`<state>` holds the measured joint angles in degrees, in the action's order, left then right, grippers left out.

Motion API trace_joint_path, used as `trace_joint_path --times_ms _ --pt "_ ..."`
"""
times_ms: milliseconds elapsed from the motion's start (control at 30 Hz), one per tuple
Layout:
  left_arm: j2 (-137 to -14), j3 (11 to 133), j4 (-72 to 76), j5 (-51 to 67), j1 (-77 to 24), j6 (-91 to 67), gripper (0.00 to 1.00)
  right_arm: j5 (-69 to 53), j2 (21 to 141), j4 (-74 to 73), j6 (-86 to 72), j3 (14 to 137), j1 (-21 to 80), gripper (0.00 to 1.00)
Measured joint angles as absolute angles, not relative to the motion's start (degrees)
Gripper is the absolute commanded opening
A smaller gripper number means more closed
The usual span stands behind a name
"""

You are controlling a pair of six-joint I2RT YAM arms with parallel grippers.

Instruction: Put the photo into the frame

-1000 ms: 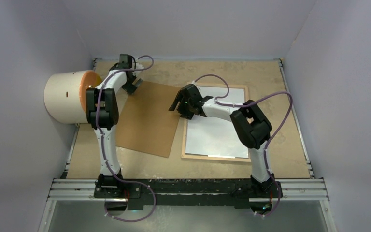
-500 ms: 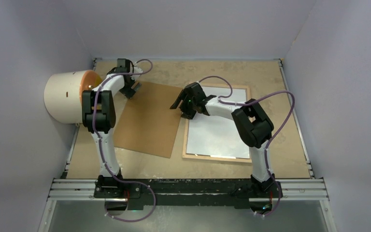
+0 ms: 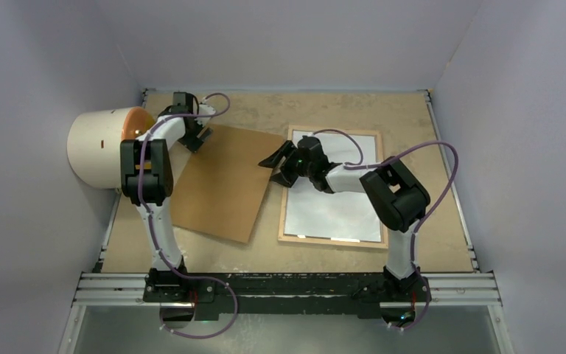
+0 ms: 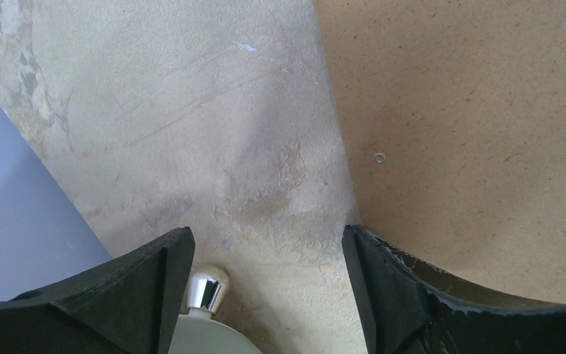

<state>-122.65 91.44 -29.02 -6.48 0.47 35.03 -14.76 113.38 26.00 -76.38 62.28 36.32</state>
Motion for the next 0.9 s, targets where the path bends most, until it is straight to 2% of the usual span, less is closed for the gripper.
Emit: trace_joint_path --times_ms 267,433,667,900 --pt "-122.23 91.61 -29.71 -4.91 1.58 36.07 0.8 -20.51 111.28 42.94 -81.93 58.57 36.07 0.71" --pt "-120.53 92.2 -34.0 1.06 1.08 35.51 0.8 -22.13 110.89 51.94 -83.59 57.71 36.38 0.7" --pt "-120.51 93.93 -38.09 8.05 1.1 34.11 0.8 -24.8 111.48 56.9 -86.04 55.33 36.69 0.67" --pt "-120.57 95.53 -40.69 13.82 1.13 33.58 0.78 -28.51 115.96 72.23 -93.32 54.92 36.07 0.66"
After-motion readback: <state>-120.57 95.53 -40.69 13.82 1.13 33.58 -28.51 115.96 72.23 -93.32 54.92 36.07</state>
